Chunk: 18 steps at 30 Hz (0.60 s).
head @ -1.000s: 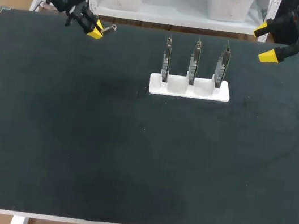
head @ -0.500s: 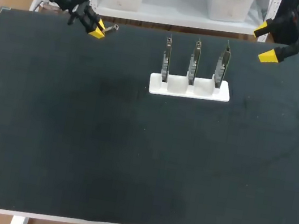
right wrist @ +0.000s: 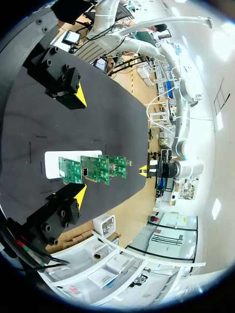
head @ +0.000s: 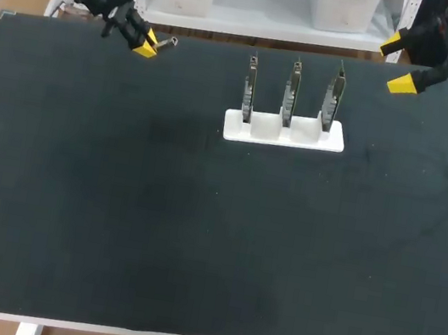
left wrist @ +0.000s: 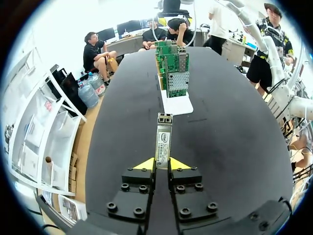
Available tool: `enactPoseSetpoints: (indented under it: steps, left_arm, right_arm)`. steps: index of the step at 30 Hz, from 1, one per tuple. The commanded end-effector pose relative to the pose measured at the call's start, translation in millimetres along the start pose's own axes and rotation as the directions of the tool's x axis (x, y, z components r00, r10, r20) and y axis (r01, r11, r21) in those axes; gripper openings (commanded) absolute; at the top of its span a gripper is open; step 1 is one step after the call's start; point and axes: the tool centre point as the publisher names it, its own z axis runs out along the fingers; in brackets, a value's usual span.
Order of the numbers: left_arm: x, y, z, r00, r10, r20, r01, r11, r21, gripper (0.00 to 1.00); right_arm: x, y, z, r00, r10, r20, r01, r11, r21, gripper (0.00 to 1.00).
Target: Pick up the optical module with the left hand, and insert it into the network port with the right hand.
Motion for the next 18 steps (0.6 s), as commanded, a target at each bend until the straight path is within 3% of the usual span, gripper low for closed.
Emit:
enactPoseSetpoints:
  steps: [1,15,18]
  left_arm:
    - [0.8,8.4,-0.1,1.0,0.003,0.0,-0.003,0.955,0.297,0.0]
    - [0.8,8.4,-0.1,1.0,0.003,0.0,-0.003,0.955,0.297,0.0]
    - [-7.4,-5.4,24.9,0.984,-0.034,0.173,-0.012,0.965,0.261,0.0]
  right_arm:
    - [-0.1,-0.2,0.1,1.0,-0.001,0.0,0.001,1.0,0.0,1.0]
    - [-0.1,-0.2,0.1,1.0,-0.001,0.0,0.001,1.0,0.0,1.0]
    - [-0.1,-0.2,0.1,1.0,-0.001,0.0,0.001,1.0,0.0,1.0]
